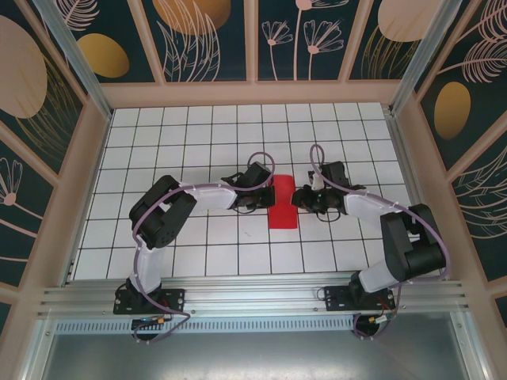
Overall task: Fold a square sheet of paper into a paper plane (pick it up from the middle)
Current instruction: Fold the square sheet of paper in half at the center of the table.
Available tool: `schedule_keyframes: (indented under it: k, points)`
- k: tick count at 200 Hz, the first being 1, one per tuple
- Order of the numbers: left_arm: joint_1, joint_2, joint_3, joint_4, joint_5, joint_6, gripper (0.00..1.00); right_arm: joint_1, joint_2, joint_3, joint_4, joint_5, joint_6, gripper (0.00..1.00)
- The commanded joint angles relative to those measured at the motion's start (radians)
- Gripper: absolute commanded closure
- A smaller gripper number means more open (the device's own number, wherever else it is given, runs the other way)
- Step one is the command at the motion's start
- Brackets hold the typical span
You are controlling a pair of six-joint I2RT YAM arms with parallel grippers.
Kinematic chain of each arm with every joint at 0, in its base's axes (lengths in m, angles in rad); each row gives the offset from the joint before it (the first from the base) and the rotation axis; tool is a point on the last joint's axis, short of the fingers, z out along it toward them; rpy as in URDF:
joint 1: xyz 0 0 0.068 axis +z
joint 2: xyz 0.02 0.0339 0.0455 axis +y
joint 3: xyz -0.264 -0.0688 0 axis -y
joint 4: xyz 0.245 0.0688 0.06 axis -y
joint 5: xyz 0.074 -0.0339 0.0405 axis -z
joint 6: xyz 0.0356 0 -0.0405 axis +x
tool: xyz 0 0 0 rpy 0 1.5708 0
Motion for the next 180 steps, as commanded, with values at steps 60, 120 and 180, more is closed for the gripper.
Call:
schedule_keyframes:
  k: [60,120,180]
  points:
    - [-0.004,0.055,-0.014,-0.095,-0.004,0.026,1.00,-0.057,0.176,0.028,0.016,-0.027,-0.068,0.78]
    - [-0.004,0.056,-0.013,-0.101,-0.007,0.029,1.00,-0.058,0.105,0.107,-0.023,-0.063,-0.068,0.78]
    - [-0.004,0.061,-0.009,-0.101,-0.004,0.029,1.00,-0.058,0.251,0.172,0.002,-0.089,-0.083,0.78]
